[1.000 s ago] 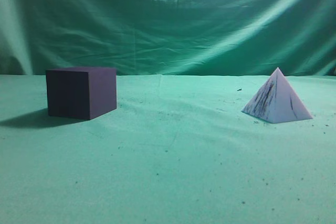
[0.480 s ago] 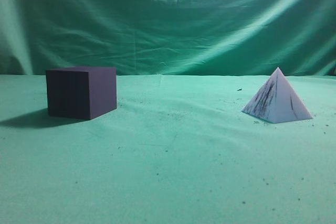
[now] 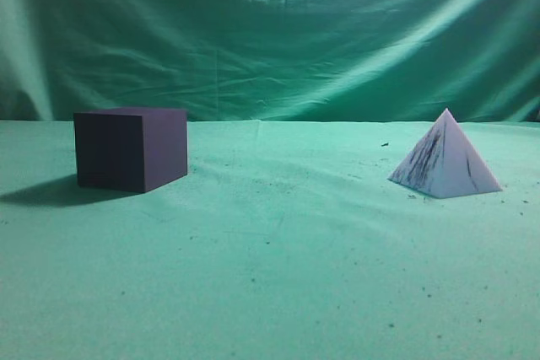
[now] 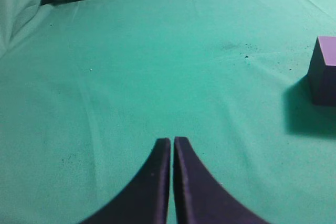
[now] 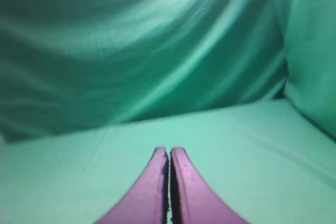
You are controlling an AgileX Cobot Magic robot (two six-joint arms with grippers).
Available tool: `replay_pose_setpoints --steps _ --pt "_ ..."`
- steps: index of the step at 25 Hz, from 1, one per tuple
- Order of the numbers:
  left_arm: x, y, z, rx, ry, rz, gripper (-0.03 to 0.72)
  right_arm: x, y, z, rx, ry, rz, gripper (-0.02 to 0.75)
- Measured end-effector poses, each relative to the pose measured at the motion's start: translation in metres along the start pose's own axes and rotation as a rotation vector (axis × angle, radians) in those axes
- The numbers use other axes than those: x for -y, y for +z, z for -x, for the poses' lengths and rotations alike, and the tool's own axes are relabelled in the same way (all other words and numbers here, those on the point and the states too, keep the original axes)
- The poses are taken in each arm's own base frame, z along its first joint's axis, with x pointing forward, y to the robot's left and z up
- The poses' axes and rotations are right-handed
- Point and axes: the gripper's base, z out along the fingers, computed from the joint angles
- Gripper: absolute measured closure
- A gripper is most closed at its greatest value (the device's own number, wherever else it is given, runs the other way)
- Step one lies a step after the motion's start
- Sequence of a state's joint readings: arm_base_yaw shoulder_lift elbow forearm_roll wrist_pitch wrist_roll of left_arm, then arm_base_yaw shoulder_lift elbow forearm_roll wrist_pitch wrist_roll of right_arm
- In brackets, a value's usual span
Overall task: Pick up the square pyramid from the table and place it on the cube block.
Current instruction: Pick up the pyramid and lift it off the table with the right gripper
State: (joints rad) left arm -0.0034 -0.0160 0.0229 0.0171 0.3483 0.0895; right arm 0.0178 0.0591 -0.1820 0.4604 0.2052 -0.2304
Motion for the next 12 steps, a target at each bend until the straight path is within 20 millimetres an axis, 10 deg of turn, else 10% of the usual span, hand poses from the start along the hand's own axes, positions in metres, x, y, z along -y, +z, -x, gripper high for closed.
replay_pose_setpoints --steps 12 --pt "0.000 0.000 0.000 0.002 0.000 0.000 0.688 -0.031 0.063 0.030 -0.736 -0.227 0.260 0.738"
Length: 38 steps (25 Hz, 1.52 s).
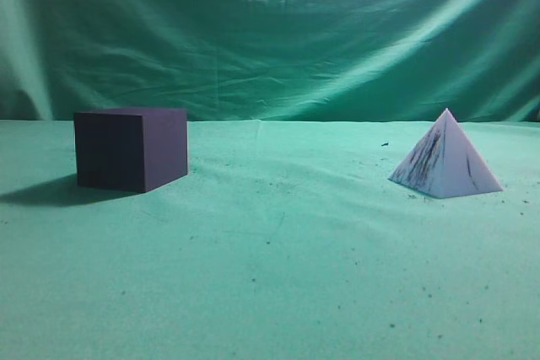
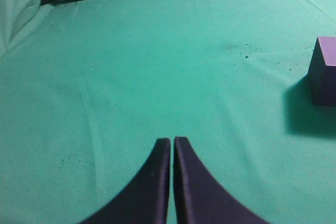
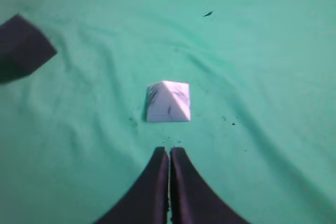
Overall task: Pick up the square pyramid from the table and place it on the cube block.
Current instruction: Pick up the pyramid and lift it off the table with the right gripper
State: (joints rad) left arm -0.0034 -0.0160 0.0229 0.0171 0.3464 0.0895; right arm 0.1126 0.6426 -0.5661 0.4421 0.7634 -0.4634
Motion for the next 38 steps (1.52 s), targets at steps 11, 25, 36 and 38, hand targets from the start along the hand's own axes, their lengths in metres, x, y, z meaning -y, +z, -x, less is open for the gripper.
replay_pose_setpoints --steps 11,25,36,38 --pt "0.000 0.000 0.000 0.000 0.000 0.000 0.688 -0.021 0.068 0.067 -0.394 -0.214 0.124 0.738" --pt "0.000 0.000 0.000 0.000 0.000 0.000 0.688 -0.029 0.182 0.073 -0.641 -0.168 0.070 0.192" --pt "0.000 0.000 0.000 0.000 0.000 0.000 0.688 -0.019 0.236 0.054 -0.699 -0.148 -0.024 0.116" --pt "0.000 0.000 0.000 0.000 0.000 0.000 0.688 -0.018 0.244 0.051 -0.712 -0.144 -0.028 0.116"
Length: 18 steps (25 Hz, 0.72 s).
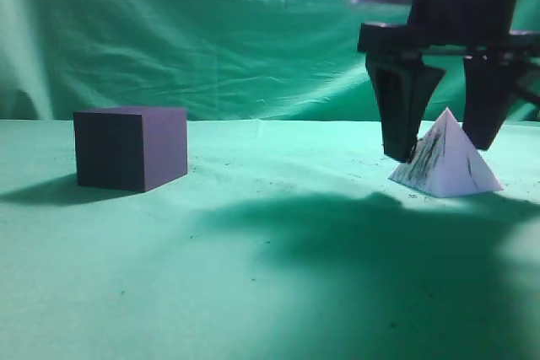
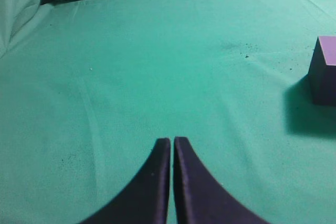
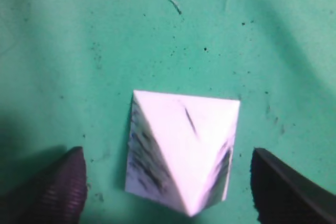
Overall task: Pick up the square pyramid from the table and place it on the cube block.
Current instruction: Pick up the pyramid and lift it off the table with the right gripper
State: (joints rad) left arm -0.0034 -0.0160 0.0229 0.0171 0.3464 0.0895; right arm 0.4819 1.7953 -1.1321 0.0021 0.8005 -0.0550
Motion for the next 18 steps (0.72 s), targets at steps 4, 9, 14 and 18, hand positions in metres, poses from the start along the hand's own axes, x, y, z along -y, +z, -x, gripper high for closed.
replay_pose_setpoints --steps 4,9,14,18 --pt "0.000 0.000 0.000 0.000 0.000 0.000 0.688 0.001 0.012 0.004 -0.014 -0.001 -0.005 0.176" --pt "0.000 0.000 0.000 0.000 0.000 0.000 0.688 0.001 0.017 0.004 -0.020 0.001 -0.005 0.234" --pt "0.000 0.000 0.000 0.000 0.000 0.000 0.688 0.001 0.016 0.005 -0.023 0.012 -0.009 0.350" --pt "0.000 0.000 0.000 0.000 0.000 0.000 0.688 0.002 0.011 0.008 -0.035 0.011 -0.014 0.442"
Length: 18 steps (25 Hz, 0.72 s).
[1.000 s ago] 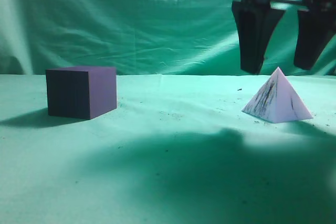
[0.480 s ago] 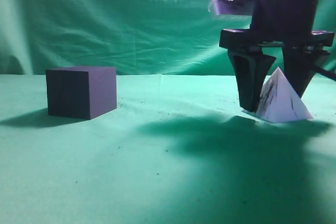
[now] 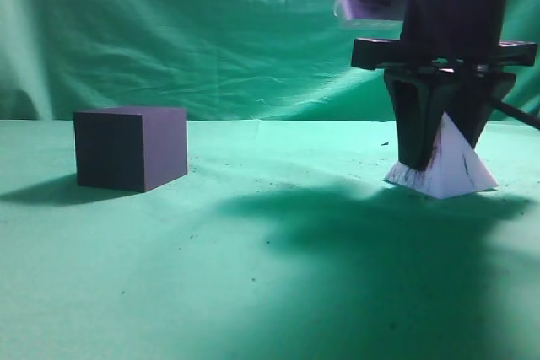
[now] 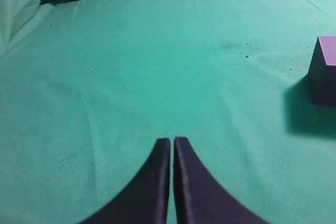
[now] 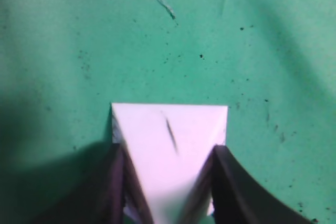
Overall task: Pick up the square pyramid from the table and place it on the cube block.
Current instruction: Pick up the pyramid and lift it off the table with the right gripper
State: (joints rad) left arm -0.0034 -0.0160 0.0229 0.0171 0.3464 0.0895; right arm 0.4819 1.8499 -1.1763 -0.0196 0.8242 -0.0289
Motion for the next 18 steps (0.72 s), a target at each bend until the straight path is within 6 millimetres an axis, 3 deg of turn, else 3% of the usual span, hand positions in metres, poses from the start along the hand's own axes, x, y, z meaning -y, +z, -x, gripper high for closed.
replay_pose_setpoints --steps 4,12,16,18 --pt "0.000 0.000 0.000 0.000 0.000 0.000 0.688 0.001 -0.013 0.010 -0.009 -0.005 -0.009 0.428" --pt "0.000 0.000 0.000 0.000 0.000 0.000 0.688 0.000 -0.081 0.049 0.071 0.010 0.032 0.428" --pt "0.000 0.000 0.000 0.000 0.000 0.000 0.688 -0.018 -0.116 0.062 0.126 -0.087 0.078 0.428" --pt "0.000 0.000 0.000 0.000 0.000 0.000 0.688 -0.039 -0.129 0.067 0.159 -0.161 0.094 0.428"
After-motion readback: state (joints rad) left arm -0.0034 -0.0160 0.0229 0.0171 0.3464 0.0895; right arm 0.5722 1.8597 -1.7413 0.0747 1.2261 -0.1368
